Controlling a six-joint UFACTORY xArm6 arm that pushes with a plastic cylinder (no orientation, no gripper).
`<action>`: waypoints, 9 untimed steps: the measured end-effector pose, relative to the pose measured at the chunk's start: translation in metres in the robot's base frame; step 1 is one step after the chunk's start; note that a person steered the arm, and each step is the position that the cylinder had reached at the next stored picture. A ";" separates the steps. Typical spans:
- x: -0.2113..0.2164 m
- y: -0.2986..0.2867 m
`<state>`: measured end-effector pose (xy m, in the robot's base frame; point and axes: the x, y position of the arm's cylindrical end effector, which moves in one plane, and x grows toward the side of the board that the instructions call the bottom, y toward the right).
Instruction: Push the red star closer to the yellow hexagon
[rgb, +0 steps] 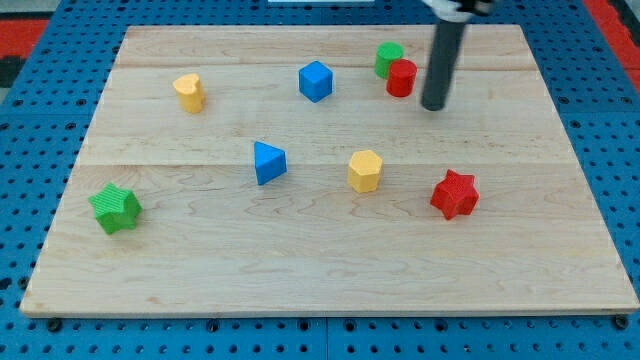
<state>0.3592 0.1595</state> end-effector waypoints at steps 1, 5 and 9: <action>0.050 0.072; 0.152 0.026; 0.192 -0.175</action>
<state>0.5516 -0.0151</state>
